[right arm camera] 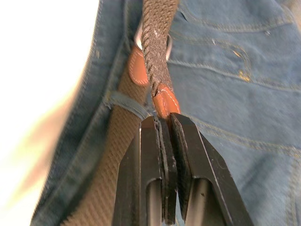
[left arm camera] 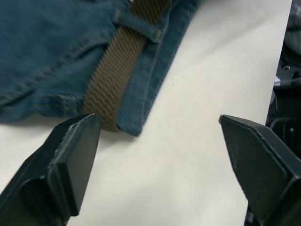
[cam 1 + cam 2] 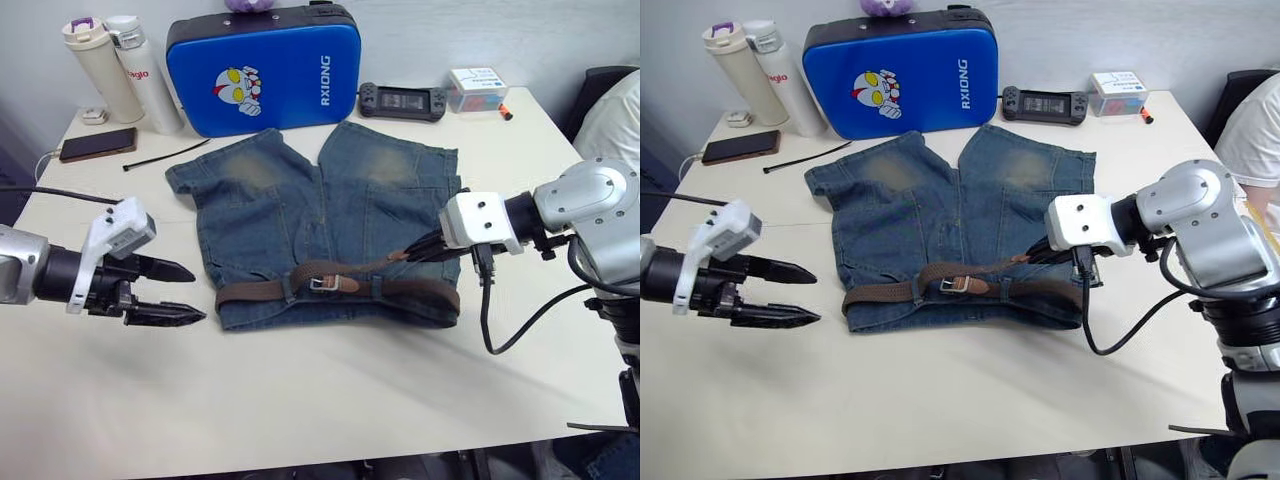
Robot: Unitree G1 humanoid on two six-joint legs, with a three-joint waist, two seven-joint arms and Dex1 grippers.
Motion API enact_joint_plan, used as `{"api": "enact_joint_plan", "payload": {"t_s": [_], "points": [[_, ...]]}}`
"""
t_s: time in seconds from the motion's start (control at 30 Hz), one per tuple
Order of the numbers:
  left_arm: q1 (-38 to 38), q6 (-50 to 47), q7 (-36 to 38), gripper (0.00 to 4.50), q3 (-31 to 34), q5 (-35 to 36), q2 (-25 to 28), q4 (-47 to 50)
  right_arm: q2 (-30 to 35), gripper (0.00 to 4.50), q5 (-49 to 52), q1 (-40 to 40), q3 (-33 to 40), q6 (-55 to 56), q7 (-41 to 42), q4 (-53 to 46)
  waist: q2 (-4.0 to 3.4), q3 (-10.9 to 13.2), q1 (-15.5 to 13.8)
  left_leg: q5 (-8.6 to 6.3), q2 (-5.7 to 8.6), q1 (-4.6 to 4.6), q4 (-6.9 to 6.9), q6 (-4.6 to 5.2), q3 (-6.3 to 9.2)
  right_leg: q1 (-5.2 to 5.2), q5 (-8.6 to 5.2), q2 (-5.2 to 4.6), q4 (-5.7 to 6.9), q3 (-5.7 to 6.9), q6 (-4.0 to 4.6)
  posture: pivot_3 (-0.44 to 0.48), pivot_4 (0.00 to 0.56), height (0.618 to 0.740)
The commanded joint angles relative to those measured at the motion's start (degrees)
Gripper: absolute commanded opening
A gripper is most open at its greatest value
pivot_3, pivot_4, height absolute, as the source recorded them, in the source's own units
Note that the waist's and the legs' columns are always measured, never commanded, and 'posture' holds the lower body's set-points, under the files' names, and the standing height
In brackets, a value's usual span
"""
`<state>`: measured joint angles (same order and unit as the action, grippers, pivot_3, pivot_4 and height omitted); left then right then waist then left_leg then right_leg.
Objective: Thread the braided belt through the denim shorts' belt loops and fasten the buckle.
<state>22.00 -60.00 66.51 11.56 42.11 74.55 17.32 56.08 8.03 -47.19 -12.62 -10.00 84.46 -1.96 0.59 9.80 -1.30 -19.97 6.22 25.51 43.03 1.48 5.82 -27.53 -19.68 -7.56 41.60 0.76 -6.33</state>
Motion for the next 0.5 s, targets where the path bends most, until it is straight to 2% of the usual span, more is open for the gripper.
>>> {"api": "enact_joint_plan", "payload": {"t_s": [0.03,0.07,0.13,0.27,0.37,0.5], "points": [[3.64,1.10,-0.63,4.43,-1.33,1.07,-1.96,1.95,1.78,0.00,-1.97,-1.93,1.32,2.54,0.50,1.18,-0.05,0.03,0.10,-0.01,0.00,0.00,0.00,0.01,-0.01,0.00,0.00,0.00,0.00,-0.01,0.00,0.000,0.150,0.664],[5.69,1.36,-1.78,4.43,-2.97,1.02,-3.89,3.08,1.80,0.00,-1.49,-1.94,1.73,1.91,0.43,1.19,-0.07,0.05,0.13,-0.01,0.01,0.00,0.01,0.01,-0.03,-0.01,0.00,-0.01,0.02,-0.01,0.00,0.000,0.150,0.664],[11.19,1.58,-5.89,4.43,-6.51,0.31,-9.59,4.85,0.21,0.00,3.23,-2.11,3.49,-6.47,-0.82,-2.14,-0.08,0.07,0.01,-0.01,-0.01,0.00,0.03,0.01,-0.02,-0.02,0.00,0.00,0.07,0.01,0.00,0.000,0.150,0.664],[19.24,4.11,-14.68,4.43,-13.97,-6.13,-19.75,6.47,-2.26,0.00,4.33,-1.33,3.85,-12.86,-4.88,-5.28,0.01,0.13,-0.07,-0.01,-0.02,0.06,0.16,0.00,-0.01,-0.01,0.01,0.00,0.12,0.07,-0.02,0.000,0.150,0.664],[21.29,5.55,-18.49,4.43,-16.47,-8.36,-25.30,6.73,-4.11,0.00,4.61,-1.15,3.91,-17.43,-8.59,-6.86,0.01,0.13,0.04,-0.01,0.00,0.06,0.13,0.00,-0.02,-0.04,0.01,-0.01,0.14,0.06,-0.02,0.000,0.150,0.664],[21.50,8.39,-20.93,4.43,-20.08,-12.68,-28.63,7.64,-5.73,0.00,6.20,-1.21,4.33,-23.21,-11.68,-9.05,0.01,0.13,0.21,-0.01,-0.02,0.05,0.10,0.00,-0.04,-0.11,0.01,0.00,0.14,0.07,-0.02,0.000,0.150,0.664]]}}
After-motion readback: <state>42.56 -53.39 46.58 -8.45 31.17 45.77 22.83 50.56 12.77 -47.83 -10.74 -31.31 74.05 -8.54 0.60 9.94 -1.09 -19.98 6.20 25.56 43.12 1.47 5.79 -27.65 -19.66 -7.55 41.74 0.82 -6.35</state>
